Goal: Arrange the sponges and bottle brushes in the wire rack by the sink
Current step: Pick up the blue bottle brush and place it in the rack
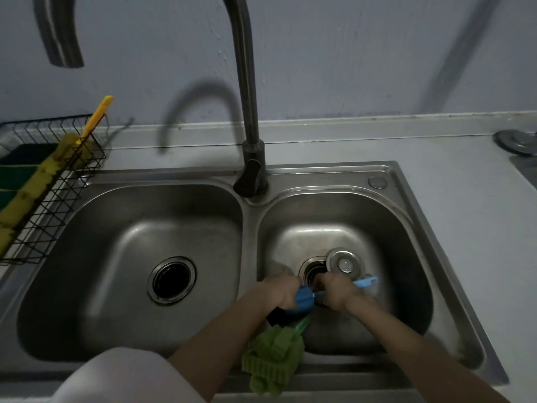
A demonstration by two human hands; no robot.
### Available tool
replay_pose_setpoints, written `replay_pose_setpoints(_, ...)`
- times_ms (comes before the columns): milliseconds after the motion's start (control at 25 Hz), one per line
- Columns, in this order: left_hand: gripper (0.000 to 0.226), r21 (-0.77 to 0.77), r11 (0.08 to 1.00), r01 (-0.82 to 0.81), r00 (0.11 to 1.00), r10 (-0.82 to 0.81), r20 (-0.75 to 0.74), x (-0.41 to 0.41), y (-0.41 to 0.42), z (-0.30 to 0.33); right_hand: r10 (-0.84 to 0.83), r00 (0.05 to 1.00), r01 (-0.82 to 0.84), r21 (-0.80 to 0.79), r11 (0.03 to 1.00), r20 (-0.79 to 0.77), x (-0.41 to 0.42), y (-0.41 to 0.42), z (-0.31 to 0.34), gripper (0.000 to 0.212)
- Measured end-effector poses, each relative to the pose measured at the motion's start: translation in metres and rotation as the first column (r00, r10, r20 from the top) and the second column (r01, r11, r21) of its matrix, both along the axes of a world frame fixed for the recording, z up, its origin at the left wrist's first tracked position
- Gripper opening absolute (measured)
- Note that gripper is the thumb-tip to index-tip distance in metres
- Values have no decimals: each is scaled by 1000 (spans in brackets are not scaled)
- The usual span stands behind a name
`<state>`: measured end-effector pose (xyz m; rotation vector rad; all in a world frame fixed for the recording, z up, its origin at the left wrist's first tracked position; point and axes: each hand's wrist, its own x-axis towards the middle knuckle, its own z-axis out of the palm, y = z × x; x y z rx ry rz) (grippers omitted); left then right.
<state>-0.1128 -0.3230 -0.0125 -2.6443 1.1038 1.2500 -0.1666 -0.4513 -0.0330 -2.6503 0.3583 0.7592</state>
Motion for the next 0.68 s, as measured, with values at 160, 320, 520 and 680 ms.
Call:
replay_pose_setpoints(160,49,-143,987,-73,997,72,-11,0,2,10,-52,988,49,20,999,142,11,-9,20,19)
replay_pose_setpoints(320,41,-364,922,-130,982,170,81,5,3,34,-167,944,108,213,971,286,21,-16,43,19)
replay_pose_setpoints(520,39,-603,735,-309,917,399,16,8,17,60,-625,649,287,620,730,434,32,4,74,24)
replay_pose_setpoints(680,38,-715,612,-338,890,456,-31,3,36,69,-800,535,297,826,479,271,34,28,94,25)
